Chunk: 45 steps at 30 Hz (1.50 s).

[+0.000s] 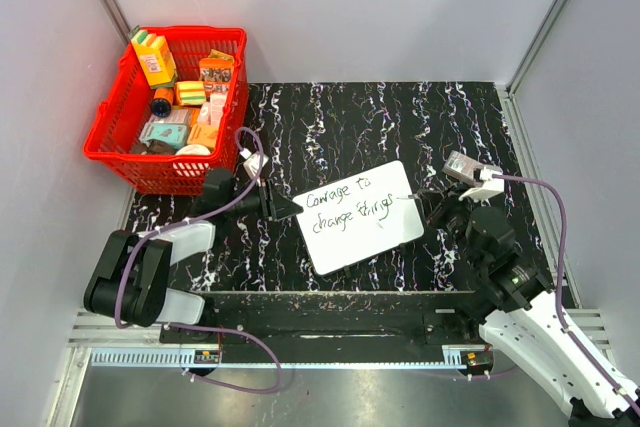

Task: Write a sentence on the whiteboard
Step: Put down the whiteboard on the whiteboard stand, then put down the whiteboard marker without the cap at the corner of the board.

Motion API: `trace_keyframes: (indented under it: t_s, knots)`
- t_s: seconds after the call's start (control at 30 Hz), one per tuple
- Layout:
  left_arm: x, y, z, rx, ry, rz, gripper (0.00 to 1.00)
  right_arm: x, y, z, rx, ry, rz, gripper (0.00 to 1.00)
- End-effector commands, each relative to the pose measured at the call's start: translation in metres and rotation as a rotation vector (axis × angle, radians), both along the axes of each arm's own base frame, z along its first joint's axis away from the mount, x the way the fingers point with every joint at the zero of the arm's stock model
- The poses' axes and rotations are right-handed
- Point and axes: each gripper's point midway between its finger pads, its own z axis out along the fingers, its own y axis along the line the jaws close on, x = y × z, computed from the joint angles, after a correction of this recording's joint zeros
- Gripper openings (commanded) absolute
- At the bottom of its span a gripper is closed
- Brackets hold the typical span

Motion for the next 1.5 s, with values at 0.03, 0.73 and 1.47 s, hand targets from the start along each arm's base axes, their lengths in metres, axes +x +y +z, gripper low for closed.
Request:
trace_keyframes:
  t_s: [0.03,0.73,1.47]
  knots:
    - [0.018,0.001,0.002,0.067,-0.103,0.042,0.48,-0.001,-0.002,0.01,0.008,-0.011,-0.007,0.0]
    - [-0.03,0.043,0.08,0.211,-0.29,0.406,0.99,-0.036,0.015,-0.026,0.089,0.143,0.131,0.0]
    - [-0.057,0.042,0.203,0.125,-0.392,0.459,0.99,-0.107,0.044,-0.157,0.286,0.75,0.212,0.0]
